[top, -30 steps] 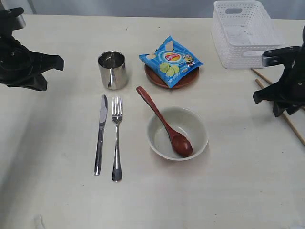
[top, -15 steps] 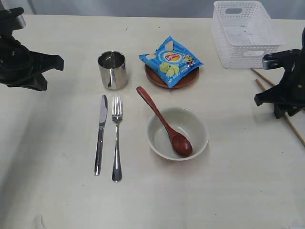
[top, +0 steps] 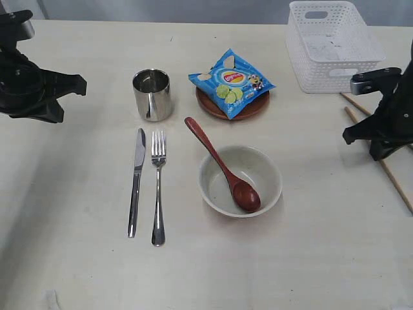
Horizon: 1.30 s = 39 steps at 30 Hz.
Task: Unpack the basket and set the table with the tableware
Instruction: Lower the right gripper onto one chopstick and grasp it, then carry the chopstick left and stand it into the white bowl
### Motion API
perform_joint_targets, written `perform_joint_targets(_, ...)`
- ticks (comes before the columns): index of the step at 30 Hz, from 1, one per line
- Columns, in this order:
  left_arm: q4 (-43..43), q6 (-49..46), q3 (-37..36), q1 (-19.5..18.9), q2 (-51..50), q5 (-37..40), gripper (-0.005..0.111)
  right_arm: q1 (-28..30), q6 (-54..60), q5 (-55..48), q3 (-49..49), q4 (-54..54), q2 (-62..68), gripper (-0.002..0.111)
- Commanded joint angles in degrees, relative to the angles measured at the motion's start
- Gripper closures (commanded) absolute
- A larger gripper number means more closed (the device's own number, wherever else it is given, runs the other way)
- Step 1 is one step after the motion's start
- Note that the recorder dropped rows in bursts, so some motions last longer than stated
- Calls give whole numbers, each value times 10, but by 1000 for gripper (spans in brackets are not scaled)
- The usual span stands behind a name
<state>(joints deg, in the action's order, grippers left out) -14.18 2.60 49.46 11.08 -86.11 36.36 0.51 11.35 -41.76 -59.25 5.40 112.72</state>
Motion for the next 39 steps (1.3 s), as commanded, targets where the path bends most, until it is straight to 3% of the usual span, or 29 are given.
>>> perform_joint_targets(1, -2, -2, -3, 3, 1, -3, 107, 0, 17, -7, 13, -41, 27, 109)
perform_joint_targets(16, -6, -2, -3, 3, 1, -3, 107, -48, 40, -35, 13, -144, -104, 109)
perform_joint_targets(26, -13, -2, -3, 3, 1, 4, 107, -176, -7, -72, 13, -190, -200, 109)
perform_joint_targets(34, -13, -5, -3, 3, 1, 6, 107, -292, -125, -78, 13, -195, -203, 109)
perform_joint_targets(39, -13, -5, -3, 3, 1, 4, 107, -327, -174, -64, 13, -196, -203, 109)
